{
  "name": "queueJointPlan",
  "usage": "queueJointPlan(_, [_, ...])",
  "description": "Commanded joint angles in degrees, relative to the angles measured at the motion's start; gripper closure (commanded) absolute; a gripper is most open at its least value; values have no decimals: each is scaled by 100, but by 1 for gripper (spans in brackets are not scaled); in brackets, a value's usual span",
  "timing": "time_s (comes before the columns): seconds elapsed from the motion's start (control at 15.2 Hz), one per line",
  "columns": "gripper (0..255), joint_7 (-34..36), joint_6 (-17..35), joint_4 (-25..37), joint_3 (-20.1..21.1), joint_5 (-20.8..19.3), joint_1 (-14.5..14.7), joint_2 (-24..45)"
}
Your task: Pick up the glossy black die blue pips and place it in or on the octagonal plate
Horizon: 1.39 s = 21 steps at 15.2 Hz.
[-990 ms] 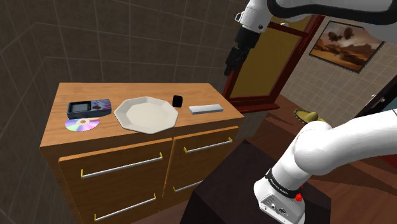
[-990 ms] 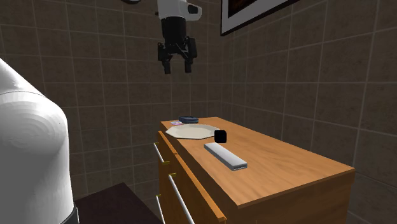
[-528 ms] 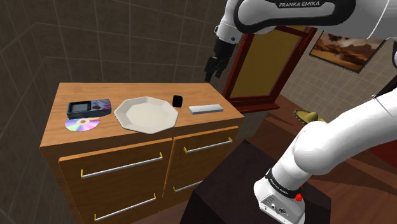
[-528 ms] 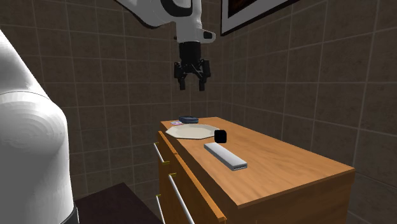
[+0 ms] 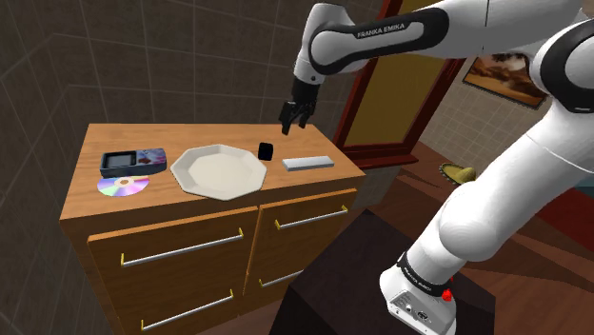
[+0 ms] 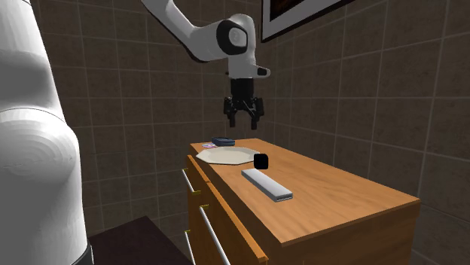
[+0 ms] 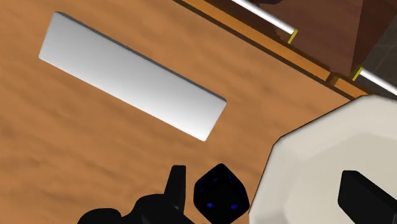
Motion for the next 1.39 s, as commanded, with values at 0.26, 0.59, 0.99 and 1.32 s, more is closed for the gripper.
queueJointPlan(0.26, [0, 160, 470, 751, -2, -120, -20, 1339])
queueJointPlan(0.59, [0, 275, 655, 1484, -32, -204, -4, 2345])
queueJointPlan(0.99, [0, 290, 1053, 1315, -41, -227, 3, 2575])
queueJointPlan(1.32, [0, 294, 1156, 1278, -43, -234, 6, 2641])
